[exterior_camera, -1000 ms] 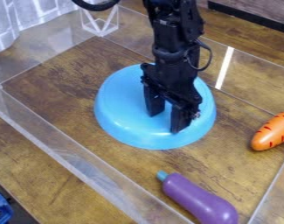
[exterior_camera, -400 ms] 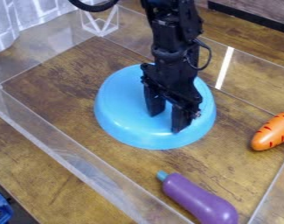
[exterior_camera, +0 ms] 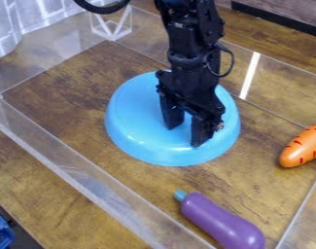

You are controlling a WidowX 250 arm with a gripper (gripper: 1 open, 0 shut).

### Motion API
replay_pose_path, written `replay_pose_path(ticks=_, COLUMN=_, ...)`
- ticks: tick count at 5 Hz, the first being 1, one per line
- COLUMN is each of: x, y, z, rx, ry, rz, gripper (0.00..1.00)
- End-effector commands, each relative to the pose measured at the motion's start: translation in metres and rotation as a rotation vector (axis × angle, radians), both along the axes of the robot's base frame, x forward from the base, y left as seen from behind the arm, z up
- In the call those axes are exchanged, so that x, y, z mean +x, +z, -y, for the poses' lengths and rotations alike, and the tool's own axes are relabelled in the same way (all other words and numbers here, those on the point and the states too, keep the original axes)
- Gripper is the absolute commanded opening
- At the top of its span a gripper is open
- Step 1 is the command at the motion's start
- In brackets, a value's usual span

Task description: Remove the lemon from the blue tray and put it on the table

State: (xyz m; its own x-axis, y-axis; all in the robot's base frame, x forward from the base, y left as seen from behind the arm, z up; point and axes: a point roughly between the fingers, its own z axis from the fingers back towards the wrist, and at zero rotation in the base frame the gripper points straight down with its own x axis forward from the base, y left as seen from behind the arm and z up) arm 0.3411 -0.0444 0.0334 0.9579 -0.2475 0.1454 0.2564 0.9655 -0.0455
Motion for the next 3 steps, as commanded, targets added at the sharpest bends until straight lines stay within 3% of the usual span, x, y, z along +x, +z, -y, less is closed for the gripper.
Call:
replay_pose_path(ticks=1, x=-0.0088, y=-0.0213, z=-0.0082, rx=0.019, ry=-0.025, rz=-0.075, gripper=1.0)
replay_pose_path(ticks=3, x=-0.0017, y=-0.0208, z=-0.0153, rx=0.037, ry=-0.041, rz=-0.077, gripper=1.0)
